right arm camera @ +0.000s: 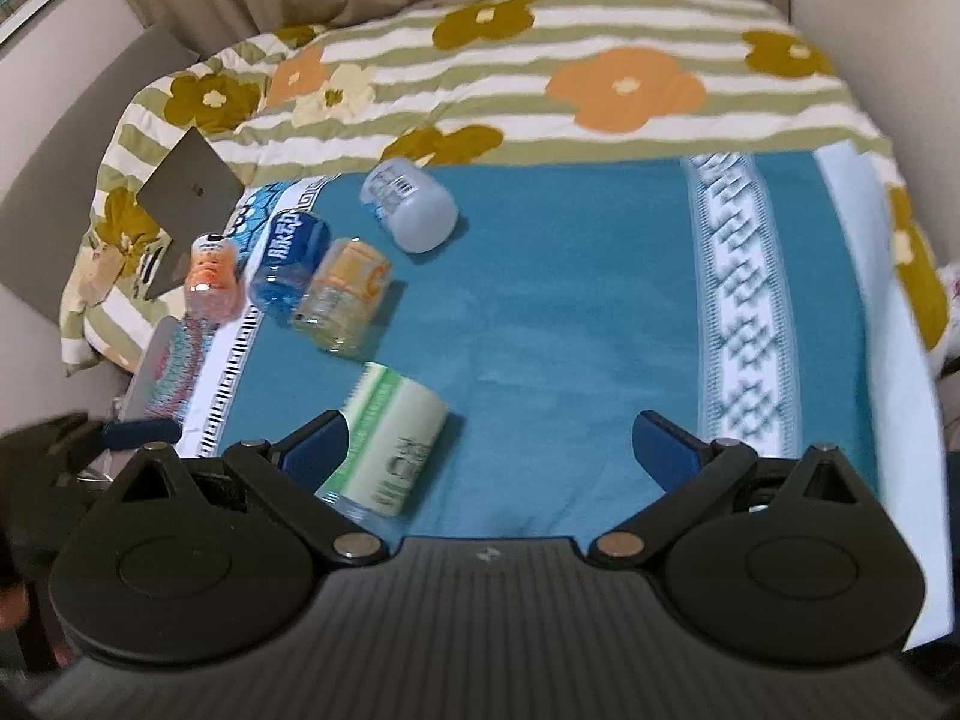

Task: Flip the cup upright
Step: 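Grasp the clear cup's body with the right gripper, then lift the cup with the right gripper and rotate its open rim upward, then lower the upright cup onto the blue cloth with the right gripper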

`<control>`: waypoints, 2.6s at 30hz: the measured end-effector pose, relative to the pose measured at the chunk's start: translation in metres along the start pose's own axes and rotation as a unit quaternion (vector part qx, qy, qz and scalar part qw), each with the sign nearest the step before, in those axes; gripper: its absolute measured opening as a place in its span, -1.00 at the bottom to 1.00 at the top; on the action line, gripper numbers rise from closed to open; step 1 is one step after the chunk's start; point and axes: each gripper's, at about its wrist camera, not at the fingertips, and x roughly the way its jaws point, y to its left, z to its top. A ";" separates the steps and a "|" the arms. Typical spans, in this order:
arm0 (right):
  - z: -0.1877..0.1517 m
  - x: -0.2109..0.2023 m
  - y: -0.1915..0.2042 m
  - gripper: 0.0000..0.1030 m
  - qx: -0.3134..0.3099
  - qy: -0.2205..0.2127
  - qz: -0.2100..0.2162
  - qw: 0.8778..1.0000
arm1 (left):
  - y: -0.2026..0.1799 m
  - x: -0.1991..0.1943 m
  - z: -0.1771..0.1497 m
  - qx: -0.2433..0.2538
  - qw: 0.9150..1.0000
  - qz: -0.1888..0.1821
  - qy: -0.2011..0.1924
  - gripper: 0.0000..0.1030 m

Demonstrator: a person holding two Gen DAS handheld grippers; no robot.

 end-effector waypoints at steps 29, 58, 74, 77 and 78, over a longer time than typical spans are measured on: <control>-0.001 0.132 0.013 0.46 0.231 0.105 0.046 0.966 | 0.087 0.005 -0.042 -0.026 1.000 -0.012 0.000 1.00; -0.069 0.100 0.089 0.42 0.037 -0.311 -0.115 0.943 | 0.086 0.017 -0.050 0.011 1.000 -0.005 -0.012 1.00; -0.092 0.080 0.107 0.46 -0.014 -0.250 -0.120 0.961 | 0.074 0.016 -0.054 0.012 1.000 -0.010 -0.004 1.00; -0.093 0.081 0.108 0.48 -0.017 -0.248 -0.121 0.961 | 0.074 0.014 -0.055 0.013 1.000 -0.007 -0.005 1.00; -0.093 0.081 0.108 0.49 -0.015 -0.247 -0.121 0.961 | 0.073 0.014 -0.056 0.012 1.000 -0.006 -0.006 1.00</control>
